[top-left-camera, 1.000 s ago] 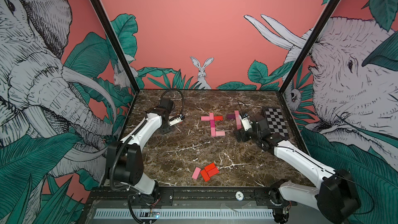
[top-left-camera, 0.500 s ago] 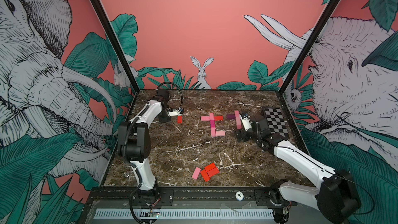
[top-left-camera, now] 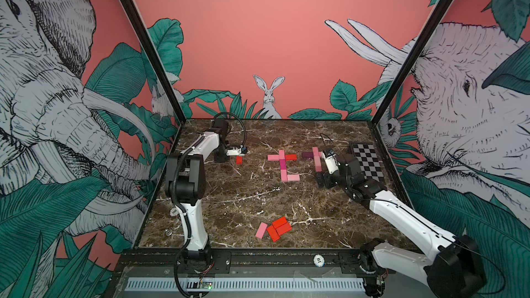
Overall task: Assemble the letter t with building blocks
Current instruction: Assemble the building block at the center of the board.
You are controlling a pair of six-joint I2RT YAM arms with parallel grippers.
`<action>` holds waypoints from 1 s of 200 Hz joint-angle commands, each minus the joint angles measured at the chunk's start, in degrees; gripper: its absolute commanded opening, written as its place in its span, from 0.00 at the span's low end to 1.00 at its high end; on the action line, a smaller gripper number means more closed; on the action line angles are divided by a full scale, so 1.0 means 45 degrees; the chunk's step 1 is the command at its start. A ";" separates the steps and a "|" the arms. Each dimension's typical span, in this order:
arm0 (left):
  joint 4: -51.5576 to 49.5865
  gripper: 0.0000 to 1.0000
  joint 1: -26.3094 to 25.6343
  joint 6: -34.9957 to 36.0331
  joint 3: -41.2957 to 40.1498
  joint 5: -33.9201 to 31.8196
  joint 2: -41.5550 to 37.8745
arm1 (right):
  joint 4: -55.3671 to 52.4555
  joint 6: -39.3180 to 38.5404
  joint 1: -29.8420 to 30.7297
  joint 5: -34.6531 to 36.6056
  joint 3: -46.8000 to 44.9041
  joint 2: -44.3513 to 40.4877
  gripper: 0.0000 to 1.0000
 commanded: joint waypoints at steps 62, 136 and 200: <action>0.0405 0.00 0.0073 0.0354 -0.0075 0.0404 0.0545 | 0.0272 0.0097 0.0060 -0.0091 -0.0404 -0.0367 0.98; 0.0854 0.00 0.0072 0.0071 -0.0254 0.0533 0.0743 | 0.0528 0.0110 0.0055 -0.0272 -0.0444 -0.0211 0.98; 0.0796 0.00 0.0059 0.0000 -0.0242 0.0697 0.0919 | 0.0593 0.0177 0.0063 -0.0363 -0.0436 -0.0221 0.98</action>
